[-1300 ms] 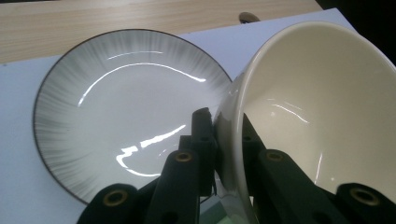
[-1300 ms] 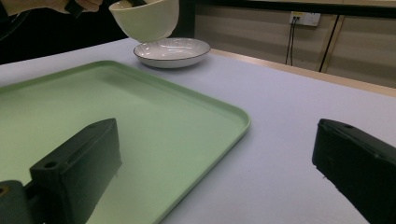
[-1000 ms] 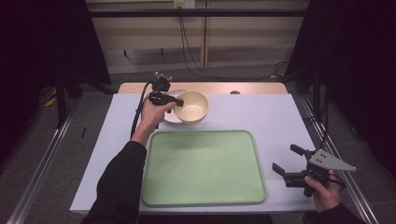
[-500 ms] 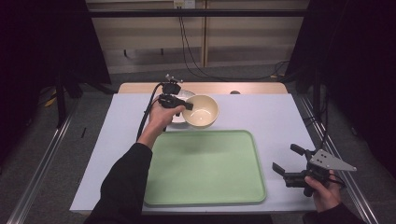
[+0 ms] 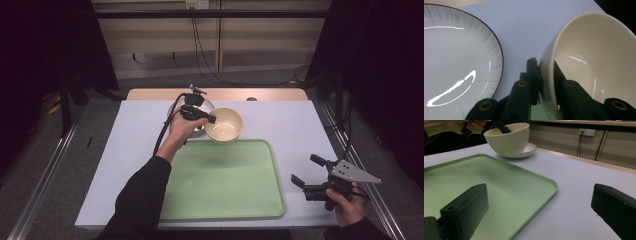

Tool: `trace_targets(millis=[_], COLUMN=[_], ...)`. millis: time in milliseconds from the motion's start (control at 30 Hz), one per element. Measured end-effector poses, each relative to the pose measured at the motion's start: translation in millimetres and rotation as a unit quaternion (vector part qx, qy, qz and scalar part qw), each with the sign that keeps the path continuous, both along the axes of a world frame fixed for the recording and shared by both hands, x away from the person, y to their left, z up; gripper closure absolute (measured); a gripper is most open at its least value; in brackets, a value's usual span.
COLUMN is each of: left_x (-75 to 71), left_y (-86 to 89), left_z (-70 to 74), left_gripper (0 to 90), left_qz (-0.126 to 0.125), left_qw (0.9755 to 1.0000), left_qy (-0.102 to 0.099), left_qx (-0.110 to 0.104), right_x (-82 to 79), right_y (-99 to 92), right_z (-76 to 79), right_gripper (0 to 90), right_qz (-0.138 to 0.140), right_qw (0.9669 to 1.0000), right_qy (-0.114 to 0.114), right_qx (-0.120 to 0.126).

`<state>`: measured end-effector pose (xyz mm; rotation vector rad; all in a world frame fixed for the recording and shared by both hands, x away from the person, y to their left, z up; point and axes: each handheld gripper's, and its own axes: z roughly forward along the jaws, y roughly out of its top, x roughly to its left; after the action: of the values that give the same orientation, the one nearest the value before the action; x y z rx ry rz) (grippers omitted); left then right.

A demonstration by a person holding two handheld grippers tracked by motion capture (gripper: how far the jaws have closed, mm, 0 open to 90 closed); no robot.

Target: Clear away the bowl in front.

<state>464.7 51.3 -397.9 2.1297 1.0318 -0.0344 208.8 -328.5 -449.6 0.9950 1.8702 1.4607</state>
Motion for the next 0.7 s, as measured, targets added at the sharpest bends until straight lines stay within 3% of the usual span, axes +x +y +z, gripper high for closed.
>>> trace_targets(millis=[233,400,633,700], left_x=[-3.7,-7.9,-9.9,-11.5], left_y=[-14.3,-24.7,-43.4,-51.3], left_z=[-3.8,-5.6,-6.1,-7.6], left_gripper=[83.1,83.2,83.1,83.1], left_qz=[-0.013,-0.015,-0.041,-0.045], left_qw=[0.9999,0.9998,0.9990,0.9987], left_qy=[0.004,0.013,0.016,0.024], left_qx=[0.008,-0.006,0.009,0.000], right_x=[-0.3,-0.2,0.0,-0.3], right_y=[-0.9,-0.5,-0.2,-0.4], right_z=[0.1,0.1,-0.2,0.0], right_gripper=[1.1,1.0,1.0,1.0], right_qz=[-0.002,0.002,0.000,0.001], right_qw=[1.0000,1.0000,1.0000,1.0000], right_qy=[0.001,-0.002,-0.002,-0.002], right_qx=[-0.002,-0.003,-0.002,-0.002])
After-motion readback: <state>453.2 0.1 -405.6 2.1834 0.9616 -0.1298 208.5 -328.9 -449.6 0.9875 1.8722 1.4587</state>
